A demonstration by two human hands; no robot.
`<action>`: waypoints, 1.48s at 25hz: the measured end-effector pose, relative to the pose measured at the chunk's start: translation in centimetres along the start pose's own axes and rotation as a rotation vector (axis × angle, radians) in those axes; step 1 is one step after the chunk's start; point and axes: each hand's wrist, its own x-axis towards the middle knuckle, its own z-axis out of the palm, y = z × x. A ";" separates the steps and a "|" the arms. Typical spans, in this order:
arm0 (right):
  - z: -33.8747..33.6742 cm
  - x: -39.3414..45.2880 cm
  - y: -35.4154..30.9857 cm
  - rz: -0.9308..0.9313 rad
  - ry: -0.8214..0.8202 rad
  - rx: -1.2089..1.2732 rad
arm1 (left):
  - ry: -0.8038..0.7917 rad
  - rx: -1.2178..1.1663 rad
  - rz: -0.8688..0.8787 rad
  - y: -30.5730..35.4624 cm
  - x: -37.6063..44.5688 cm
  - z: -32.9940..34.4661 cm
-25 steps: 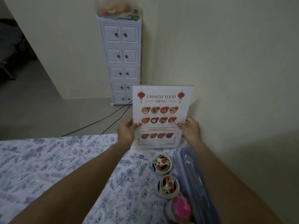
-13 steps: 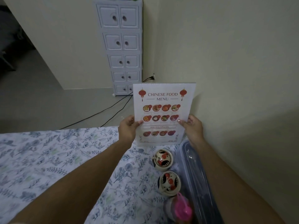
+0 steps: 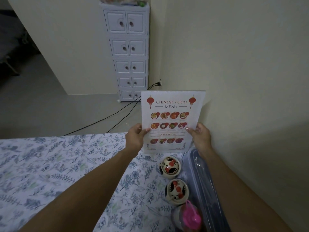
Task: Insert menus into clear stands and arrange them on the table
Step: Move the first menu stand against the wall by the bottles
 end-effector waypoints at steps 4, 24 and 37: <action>0.3 -0.7 -0.4 -0.016 0.070 -0.313 | -0.014 0.341 0.142 -0.1 -0.5 -0.3; 2.4 -21.5 -7.9 -0.186 -0.071 -1.228 | -0.252 1.294 0.371 2.8 -15.5 -13.7; 13.3 -52.7 -6.3 -0.314 -0.061 -1.161 | -0.218 1.273 0.401 -4.6 -38.4 -36.1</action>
